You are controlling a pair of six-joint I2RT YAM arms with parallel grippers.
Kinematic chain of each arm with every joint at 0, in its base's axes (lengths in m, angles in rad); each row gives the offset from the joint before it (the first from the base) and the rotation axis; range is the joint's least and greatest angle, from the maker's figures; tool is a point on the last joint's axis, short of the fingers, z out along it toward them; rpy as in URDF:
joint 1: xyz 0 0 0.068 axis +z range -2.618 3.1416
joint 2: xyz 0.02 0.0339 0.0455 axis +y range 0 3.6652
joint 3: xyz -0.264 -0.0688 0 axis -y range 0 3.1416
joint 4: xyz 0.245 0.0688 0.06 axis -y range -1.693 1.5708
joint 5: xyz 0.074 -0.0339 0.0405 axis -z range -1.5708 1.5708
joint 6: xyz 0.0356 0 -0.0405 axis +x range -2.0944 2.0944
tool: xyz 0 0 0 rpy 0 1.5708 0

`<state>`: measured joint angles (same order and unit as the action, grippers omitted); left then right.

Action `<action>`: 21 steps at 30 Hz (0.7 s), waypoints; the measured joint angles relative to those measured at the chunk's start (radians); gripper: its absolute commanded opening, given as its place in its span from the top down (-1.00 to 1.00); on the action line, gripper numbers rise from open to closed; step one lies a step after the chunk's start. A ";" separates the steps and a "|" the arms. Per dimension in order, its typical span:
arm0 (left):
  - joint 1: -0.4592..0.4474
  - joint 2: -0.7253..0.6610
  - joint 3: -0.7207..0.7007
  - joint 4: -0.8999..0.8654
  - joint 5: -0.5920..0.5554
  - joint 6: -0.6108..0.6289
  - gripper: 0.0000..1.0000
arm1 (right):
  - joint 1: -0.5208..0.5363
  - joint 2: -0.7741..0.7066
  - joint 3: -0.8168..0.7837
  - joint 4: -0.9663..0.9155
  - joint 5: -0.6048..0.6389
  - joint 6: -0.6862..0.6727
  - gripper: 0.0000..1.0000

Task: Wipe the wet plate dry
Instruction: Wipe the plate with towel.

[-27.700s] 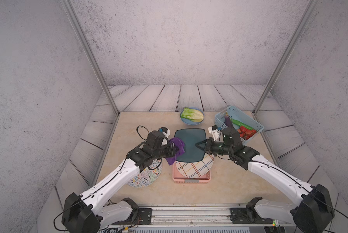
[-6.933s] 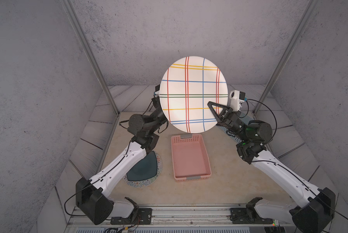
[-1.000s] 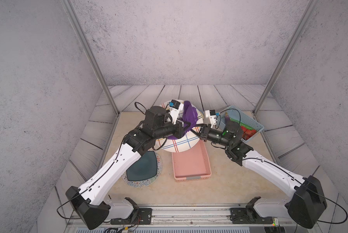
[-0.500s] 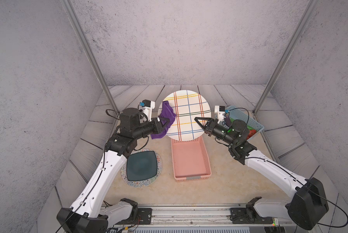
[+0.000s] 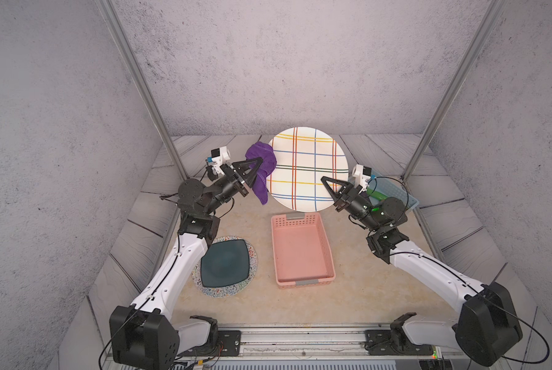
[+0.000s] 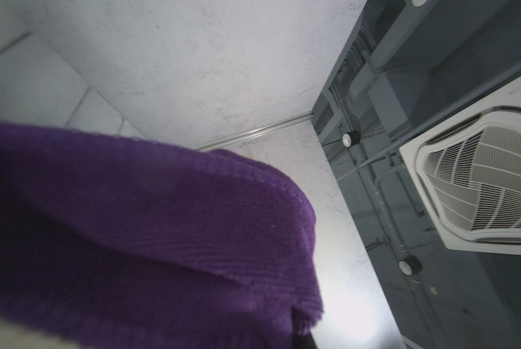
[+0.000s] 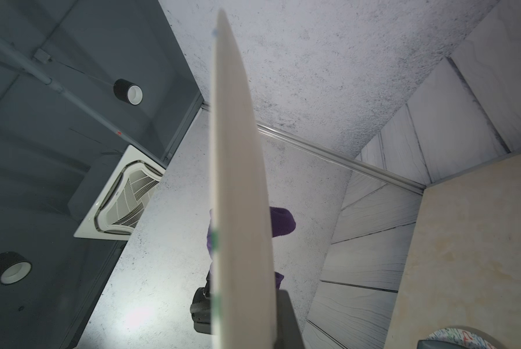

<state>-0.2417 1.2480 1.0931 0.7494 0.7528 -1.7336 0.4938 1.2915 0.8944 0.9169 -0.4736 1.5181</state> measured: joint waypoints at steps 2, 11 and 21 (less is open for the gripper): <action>-0.021 0.000 0.000 0.061 -0.027 -0.051 1.00 | 0.002 0.022 0.002 0.063 -0.002 0.025 1.00; 0.130 -0.011 -0.118 0.184 -0.045 -0.180 1.00 | -0.029 -0.017 -0.004 0.171 -0.004 0.097 1.00; -0.080 0.049 -0.021 0.196 -0.099 -0.224 1.00 | 0.028 0.003 0.072 0.258 -0.068 0.102 1.00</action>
<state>-0.3222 1.2972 1.0725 0.9451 0.6540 -1.9579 0.5217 1.2945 0.9668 1.1748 -0.5415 1.6199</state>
